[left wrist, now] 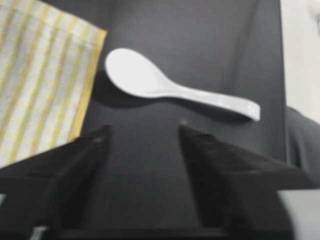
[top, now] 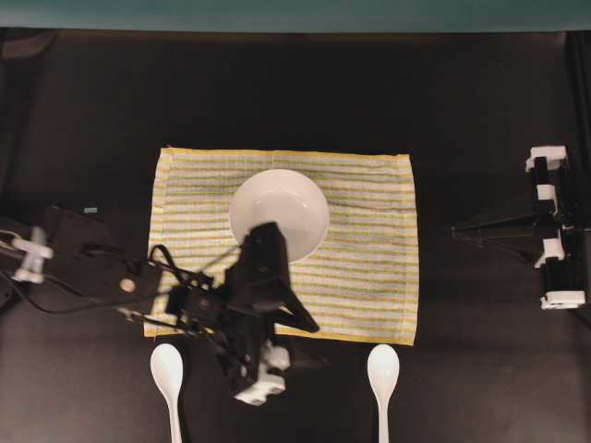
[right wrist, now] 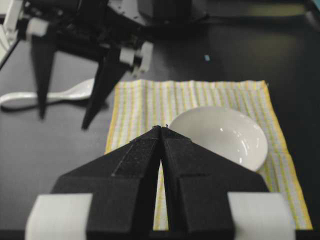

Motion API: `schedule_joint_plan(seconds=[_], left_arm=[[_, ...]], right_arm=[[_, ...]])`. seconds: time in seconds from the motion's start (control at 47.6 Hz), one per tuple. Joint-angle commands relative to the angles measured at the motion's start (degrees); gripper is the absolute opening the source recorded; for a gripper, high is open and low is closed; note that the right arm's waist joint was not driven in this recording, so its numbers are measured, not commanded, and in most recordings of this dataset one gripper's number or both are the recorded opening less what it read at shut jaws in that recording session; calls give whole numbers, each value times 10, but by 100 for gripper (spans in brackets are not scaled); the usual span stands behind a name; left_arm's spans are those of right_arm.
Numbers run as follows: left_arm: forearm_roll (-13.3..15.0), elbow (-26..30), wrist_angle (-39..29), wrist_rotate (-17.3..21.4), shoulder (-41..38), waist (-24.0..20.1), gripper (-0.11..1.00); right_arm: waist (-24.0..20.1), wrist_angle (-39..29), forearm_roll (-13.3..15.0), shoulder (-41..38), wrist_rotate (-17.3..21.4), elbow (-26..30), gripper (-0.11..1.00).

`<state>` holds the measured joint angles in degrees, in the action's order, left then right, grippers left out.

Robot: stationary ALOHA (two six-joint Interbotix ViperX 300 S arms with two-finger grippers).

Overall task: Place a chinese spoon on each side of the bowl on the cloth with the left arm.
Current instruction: 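Lower the left gripper and grasp the right white spoon's bowl end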

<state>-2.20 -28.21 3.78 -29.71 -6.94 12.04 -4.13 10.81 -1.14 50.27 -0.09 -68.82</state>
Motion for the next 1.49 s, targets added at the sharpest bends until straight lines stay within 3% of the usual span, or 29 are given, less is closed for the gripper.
schedule_joint_plan(seconds=[0.0, 0.063, 0.126, 0.483, 1.05, 1.47], left_arm=[[-3, 31, 5, -2, -25, 0, 64], [-3, 46, 11, -5, -45, 0, 75], [-3, 61, 21, -13, -64, 1, 79], [-3, 113, 43, -44, -156, -2, 78], [-3, 170, 39, -36, -217, -23, 78], [-4, 174, 27, -30, -226, -25, 74]], right_arm=[[0, 10, 0, -4, 4, 4, 0], [0, 10, -1, -4, 4, 4, 0], [0, 10, 0, -4, 4, 4, 0], [0, 9, -1, -3, 4, 4, 0], [0, 10, -1, -1, 3, 4, 0], [0, 11, -1, 8, 0, 4, 0]])
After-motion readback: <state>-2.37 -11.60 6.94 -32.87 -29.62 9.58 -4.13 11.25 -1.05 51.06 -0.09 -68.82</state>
